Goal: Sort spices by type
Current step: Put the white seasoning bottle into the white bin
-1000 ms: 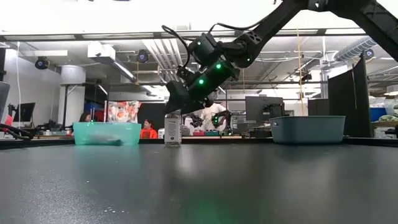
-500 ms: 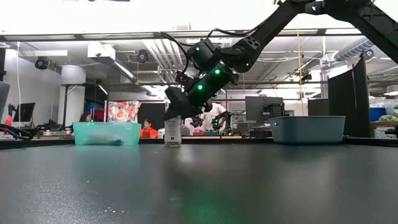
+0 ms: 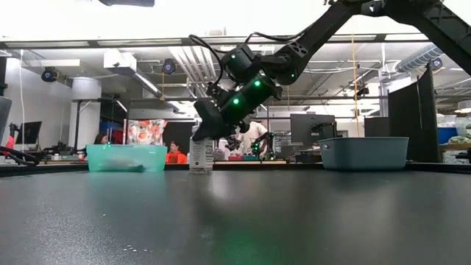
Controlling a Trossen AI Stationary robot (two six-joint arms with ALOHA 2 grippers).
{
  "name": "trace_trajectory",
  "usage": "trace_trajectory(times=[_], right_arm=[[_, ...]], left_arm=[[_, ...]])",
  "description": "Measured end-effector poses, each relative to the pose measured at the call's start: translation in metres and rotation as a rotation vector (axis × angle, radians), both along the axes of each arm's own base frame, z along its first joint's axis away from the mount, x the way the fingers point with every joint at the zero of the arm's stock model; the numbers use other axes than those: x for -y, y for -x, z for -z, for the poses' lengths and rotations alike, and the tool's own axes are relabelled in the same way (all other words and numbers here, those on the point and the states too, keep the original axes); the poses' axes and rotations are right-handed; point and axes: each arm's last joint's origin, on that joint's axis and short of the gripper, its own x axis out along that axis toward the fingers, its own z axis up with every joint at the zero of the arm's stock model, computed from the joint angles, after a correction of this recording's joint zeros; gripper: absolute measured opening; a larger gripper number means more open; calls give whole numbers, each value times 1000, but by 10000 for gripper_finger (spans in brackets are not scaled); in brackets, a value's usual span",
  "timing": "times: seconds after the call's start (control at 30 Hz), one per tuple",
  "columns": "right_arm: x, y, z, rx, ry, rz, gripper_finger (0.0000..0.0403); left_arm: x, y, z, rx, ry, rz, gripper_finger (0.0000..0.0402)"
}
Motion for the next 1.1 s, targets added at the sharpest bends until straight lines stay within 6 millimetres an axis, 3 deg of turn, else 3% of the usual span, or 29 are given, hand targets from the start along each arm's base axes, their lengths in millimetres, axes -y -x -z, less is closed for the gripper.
trace_trajectory(times=[0.1, 0.23, 0.37, 0.5, 0.6, 0.8, 0.97, 1.1], right_arm=[[-11, 1, -17, 14, 8, -25, 186], [-39, 15, -71, 34, -2, -65, 186], [-84, 42, -121, 68, -34, -120, 186], [-143, 78, -153, 132, -45, -253, 186], [-185, 111, -162, 136, -62, -296, 190], [-254, 174, -164, 153, -43, -269, 187], [-291, 221, -156, 98, -77, -249, 188], [-315, 241, -155, 110, -94, -280, 189]], left_arm=[[0, -1, 1, -1, 3, -1, 165], [1, -2, 1, -3, 5, -2, 165], [1, -1, 1, -3, 6, -2, 165], [1, -2, 2, 0, 16, -4, 165], [3, -5, 4, -9, 43, 37, 165], [22, -30, 15, 65, 175, 418, 165], [35, -62, 44, 211, 163, 528, 165], [43, -92, 66, 307, 164, 526, 166]])
